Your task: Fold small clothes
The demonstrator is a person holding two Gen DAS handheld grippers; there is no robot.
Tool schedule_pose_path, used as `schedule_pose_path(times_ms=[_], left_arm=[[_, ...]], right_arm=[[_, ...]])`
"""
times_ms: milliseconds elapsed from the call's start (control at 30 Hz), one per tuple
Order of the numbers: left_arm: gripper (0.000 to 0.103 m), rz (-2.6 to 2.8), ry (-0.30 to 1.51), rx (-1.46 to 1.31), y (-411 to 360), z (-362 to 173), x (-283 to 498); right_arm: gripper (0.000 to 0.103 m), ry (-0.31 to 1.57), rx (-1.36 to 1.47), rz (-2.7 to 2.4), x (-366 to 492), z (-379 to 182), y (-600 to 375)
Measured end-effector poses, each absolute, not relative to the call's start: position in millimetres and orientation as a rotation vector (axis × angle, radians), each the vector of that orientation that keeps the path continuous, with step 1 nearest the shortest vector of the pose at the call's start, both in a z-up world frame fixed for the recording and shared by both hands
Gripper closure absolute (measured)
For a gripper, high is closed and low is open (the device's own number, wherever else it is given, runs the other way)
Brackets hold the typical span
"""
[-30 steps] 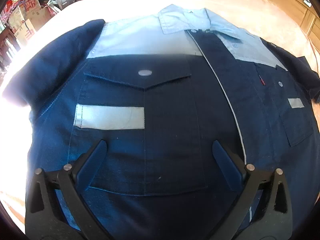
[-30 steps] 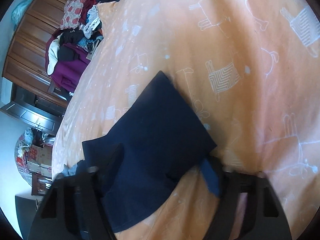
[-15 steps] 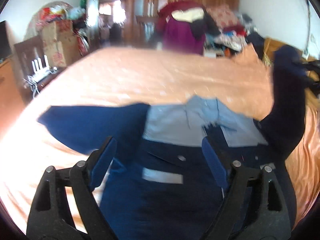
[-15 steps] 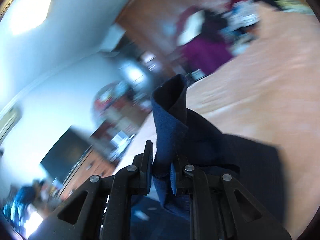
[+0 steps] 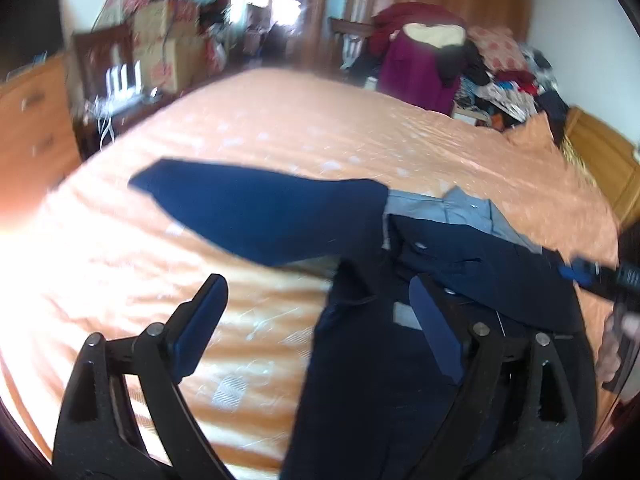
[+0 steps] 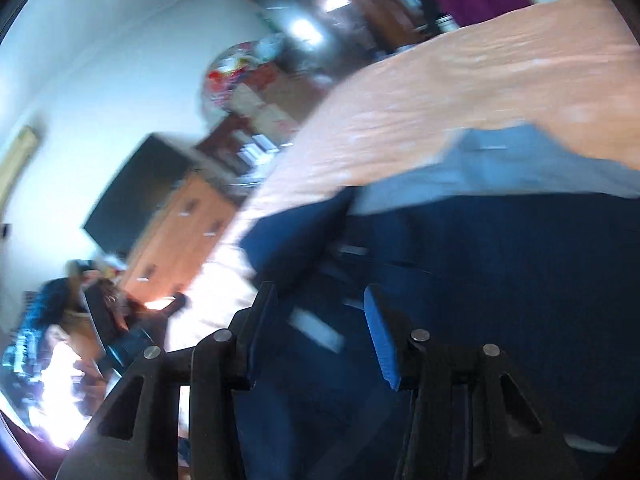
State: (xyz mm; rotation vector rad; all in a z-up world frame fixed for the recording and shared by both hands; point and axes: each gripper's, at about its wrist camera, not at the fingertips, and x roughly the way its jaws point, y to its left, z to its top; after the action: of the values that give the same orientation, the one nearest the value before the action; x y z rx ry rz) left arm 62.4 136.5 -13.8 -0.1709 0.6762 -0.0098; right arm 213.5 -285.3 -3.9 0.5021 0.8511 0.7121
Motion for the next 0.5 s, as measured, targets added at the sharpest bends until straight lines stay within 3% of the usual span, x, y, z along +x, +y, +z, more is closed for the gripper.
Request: schedule_pose_path(times_ms=[200,333,500], left_arm=[[0.012,0.094,0.657,-0.333,214,-21,65],[0.011,0.096,0.653,-0.475,271,-21,99],[0.012,0.141,0.732,-0.552,307,-54,169]], right_arm=[[0.052,1.114,0.371,0.338,198,-93,-384],[0.045,1.045,0.393,0.357,180,-75,-383],[0.045,0.983,0.471,0.396,179,-54,-364]])
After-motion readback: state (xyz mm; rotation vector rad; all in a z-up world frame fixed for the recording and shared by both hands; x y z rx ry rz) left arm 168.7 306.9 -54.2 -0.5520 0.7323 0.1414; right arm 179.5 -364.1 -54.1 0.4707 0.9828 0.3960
